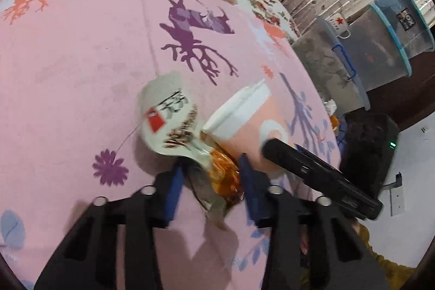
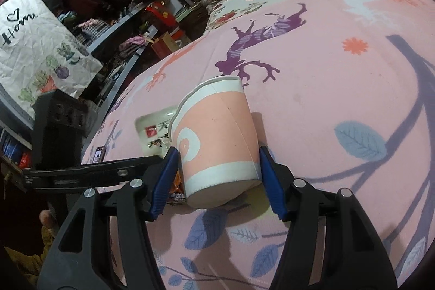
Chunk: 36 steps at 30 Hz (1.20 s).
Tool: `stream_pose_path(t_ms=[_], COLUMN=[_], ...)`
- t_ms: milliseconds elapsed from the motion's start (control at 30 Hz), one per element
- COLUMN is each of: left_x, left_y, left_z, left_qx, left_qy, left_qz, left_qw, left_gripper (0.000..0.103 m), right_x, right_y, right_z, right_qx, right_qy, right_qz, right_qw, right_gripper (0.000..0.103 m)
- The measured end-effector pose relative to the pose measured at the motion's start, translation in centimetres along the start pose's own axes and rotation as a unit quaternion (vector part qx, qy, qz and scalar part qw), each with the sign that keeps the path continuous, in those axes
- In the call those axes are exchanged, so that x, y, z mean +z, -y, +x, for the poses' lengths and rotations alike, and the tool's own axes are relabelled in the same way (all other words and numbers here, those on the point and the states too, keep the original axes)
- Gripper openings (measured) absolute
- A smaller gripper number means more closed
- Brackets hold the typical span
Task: Collect trash
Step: 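Grasp the snack packet with the left gripper while the right gripper grasps the pink cup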
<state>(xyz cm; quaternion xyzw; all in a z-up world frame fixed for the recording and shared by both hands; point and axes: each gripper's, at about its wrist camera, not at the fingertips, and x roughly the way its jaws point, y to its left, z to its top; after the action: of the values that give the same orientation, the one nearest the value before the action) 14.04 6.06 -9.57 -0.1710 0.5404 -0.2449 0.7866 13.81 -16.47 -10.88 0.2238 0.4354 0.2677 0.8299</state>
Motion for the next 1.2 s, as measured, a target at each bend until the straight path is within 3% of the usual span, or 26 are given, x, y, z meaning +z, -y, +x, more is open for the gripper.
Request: stream_pose_path(t_ms=[133, 400, 600, 767, 900, 1067, 1200], left_x=[-0.1, -1.9, -3.0, -3.2, -3.3, -3.3, -3.4], left_y=[-0.3, 0.9, 2.0, 1.3, 1.1, 1.0, 1.0], left_z=[0.1, -1.0, -1.0, -0.4, -0.4, -0.4, -0.4], left_qx=[-0.001, -0.019, 0.008, 0.009, 0.009, 0.008, 0.006], left_qy=[0.009, 0.012, 0.008, 0.002, 0.002, 0.002, 0.003], left_qz=[-0.004, 0.01, 0.027, 0.013, 0.008, 0.008, 0.008], left_qw=[1.0, 0.9997, 0.9996, 0.9999, 0.9999, 0.9999, 0.9999], left_gripper=[0.021, 0.018, 0.018, 0.019, 0.019, 0.02, 0.02], right_x=[-1.1, -3.4, -4.5, -4.8, -5.0, -4.8, -4.5], right_y=[0.8, 1.7, 1.8, 1.0, 0.9, 1.0, 1.9], right_z=[-1.5, -5.2, -5.8, -5.5, -5.4, -6.4, -7.7], right_qx=[-0.006, -0.028, -0.036, -0.046, -0.033, 0.014, 0.012], right_qy=[0.019, 0.052, 0.046, 0.039, 0.032, 0.028, 0.044], right_qz=[0.026, 0.036, 0.026, 0.002, 0.006, 0.021, 0.04], right_qw=[0.999, 0.998, 0.998, 0.998, 0.999, 0.999, 0.998], right_gripper=[0.061, 0.061, 0.061, 0.064, 0.071, 0.078, 0.082])
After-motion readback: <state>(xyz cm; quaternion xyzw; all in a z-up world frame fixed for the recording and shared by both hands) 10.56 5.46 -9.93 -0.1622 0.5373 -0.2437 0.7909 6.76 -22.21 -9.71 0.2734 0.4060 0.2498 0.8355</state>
